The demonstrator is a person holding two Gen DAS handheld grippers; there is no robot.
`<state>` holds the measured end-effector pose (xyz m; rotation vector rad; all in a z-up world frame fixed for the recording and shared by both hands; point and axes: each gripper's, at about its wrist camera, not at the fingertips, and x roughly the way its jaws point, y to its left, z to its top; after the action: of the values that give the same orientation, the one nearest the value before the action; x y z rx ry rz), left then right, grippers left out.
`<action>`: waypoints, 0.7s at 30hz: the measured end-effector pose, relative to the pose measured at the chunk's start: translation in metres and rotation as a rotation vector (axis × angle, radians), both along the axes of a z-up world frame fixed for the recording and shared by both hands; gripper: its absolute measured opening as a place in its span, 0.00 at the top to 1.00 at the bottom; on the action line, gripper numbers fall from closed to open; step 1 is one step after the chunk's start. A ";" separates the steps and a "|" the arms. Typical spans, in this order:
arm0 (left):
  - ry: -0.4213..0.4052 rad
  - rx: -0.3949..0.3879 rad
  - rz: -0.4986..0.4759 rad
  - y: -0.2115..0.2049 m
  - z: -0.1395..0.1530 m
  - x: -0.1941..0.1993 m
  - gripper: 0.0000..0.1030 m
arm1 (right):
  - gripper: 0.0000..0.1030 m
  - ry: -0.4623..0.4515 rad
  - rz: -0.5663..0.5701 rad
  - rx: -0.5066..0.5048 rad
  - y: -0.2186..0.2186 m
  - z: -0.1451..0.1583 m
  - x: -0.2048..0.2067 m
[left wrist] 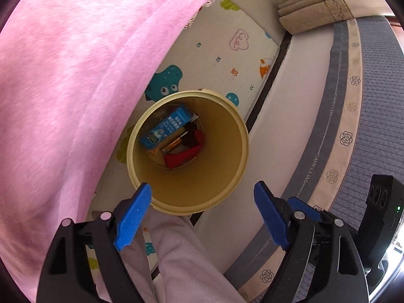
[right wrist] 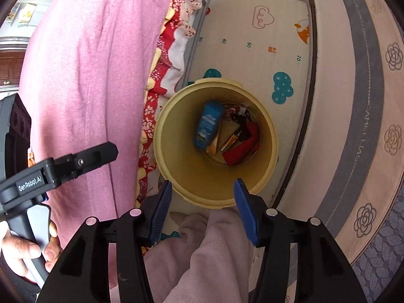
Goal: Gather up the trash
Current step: 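Move both grippers back over the bed toward the sock and pouch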
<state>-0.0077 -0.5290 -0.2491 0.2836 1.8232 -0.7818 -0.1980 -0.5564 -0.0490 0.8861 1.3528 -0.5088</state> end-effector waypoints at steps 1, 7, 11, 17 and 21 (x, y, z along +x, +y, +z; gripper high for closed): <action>-0.002 -0.010 0.003 0.003 0.005 0.001 0.20 | 0.51 -0.003 0.005 -0.004 0.001 0.003 0.003; -0.047 -0.058 0.001 0.017 0.037 0.008 0.20 | 0.51 -0.031 0.046 -0.041 0.006 0.031 0.023; -0.100 -0.091 0.016 0.027 0.063 0.018 0.19 | 0.51 -0.053 0.108 -0.090 0.017 0.060 0.041; -0.150 -0.145 0.100 0.070 0.102 0.042 0.18 | 0.51 -0.086 0.222 -0.148 0.052 0.097 0.080; -0.205 -0.152 0.182 0.125 0.129 0.060 0.18 | 0.51 -0.129 0.302 -0.155 0.094 0.116 0.111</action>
<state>0.0522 -0.4042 -0.1196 0.0932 1.5640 -0.7309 -0.0866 -0.4628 0.0671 0.5657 1.2824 -0.3120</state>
